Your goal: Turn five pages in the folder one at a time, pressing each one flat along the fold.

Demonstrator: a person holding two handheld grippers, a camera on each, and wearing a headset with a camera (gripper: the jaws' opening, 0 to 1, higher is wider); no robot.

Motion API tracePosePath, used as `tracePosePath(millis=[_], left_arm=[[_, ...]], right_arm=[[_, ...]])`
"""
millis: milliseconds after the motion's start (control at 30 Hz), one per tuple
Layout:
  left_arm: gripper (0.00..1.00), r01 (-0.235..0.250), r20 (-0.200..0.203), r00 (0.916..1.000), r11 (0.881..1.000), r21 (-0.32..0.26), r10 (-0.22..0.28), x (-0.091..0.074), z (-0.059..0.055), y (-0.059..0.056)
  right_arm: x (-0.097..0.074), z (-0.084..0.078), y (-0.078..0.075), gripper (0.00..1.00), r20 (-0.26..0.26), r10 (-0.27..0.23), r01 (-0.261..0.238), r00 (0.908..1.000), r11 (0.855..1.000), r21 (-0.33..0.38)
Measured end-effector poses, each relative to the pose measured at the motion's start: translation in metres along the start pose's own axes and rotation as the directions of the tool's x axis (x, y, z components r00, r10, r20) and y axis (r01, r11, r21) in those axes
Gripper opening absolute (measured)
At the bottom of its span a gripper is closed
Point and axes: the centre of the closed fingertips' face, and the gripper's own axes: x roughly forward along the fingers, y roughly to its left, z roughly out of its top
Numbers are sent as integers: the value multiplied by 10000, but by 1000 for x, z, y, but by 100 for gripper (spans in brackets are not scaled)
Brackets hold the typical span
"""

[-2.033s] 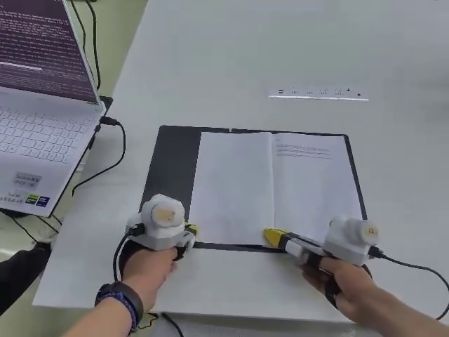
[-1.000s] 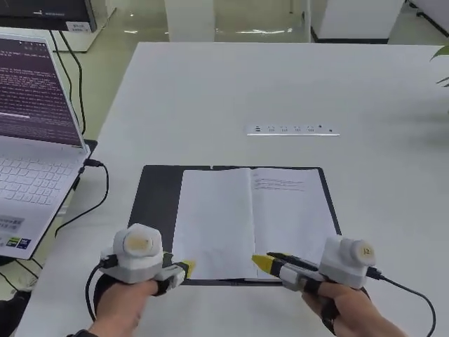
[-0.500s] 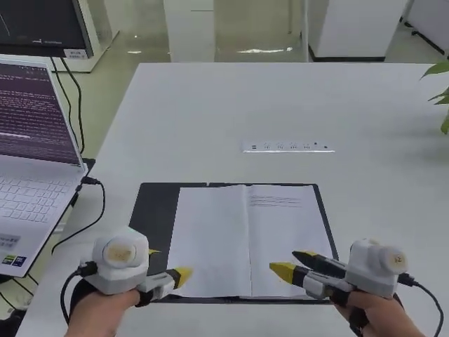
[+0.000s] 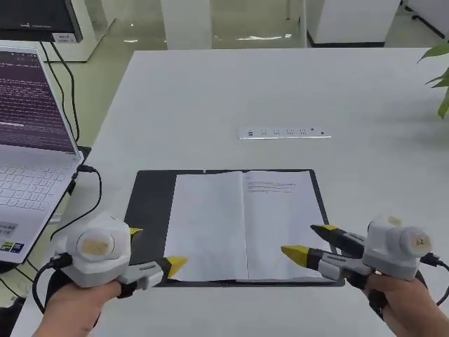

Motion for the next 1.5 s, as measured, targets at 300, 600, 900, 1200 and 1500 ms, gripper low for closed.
tracePosePath(millis=[300,600,900,1200,1500], left_arm=[[69,-256,279,9993,9994,-224,262,-11,-2,0],[73,-178,407,9990,9988,-448,197,-15,-6,-13],[75,68,241,9997,9994,-353,-60,-7,-7,-22],[73,372,252,9990,9991,-226,-367,4,2,-33],[73,795,138,9967,9968,-27,-794,17,9,-55]], right_arm=[[-20,-21,14,70,-390,-307,290,9988,9987,-425],[-43,-31,18,78,-839,-902,826,9924,9925,-903],[-53,-24,8,79,-498,-1298,1262,9903,9895,-698],[-57,-26,8,81,-362,-1428,1423,9891,9897,-158],[-57,-29,12,81,-396,-1333,1331,9903,9911,-55]])
